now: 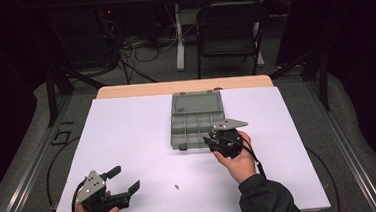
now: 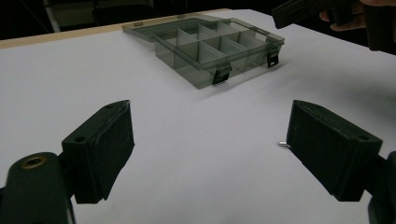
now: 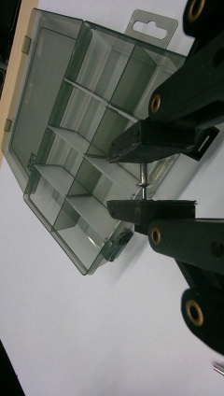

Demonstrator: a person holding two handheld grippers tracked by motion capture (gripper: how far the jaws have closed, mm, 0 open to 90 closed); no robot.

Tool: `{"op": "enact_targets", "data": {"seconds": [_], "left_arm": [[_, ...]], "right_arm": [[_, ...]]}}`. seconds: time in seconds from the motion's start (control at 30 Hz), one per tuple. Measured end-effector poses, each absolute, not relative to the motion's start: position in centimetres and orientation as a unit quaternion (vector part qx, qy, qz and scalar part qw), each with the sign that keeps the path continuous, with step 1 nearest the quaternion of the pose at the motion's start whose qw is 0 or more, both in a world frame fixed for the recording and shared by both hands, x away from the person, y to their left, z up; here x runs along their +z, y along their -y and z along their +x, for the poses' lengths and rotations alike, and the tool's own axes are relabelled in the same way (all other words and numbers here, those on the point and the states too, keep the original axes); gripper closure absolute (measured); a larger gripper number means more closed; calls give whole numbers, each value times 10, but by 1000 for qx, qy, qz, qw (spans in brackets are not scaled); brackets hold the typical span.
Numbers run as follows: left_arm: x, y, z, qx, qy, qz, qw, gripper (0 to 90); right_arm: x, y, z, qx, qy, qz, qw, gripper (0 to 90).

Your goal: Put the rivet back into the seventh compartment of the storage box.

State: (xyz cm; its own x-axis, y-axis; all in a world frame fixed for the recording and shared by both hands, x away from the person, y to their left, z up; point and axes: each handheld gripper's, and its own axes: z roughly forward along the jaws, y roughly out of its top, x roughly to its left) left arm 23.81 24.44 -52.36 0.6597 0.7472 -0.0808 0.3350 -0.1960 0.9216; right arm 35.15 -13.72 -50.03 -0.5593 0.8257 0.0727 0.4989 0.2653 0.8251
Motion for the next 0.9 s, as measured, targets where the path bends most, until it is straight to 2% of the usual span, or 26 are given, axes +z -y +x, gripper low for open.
{"op": "enact_targets", "data": {"seconds": [0.9], "left_arm": [[-523,-245,238,195,-362,748,521,148]], "right_arm": [[-529,127,382,392,-774,456,199,708]]}}
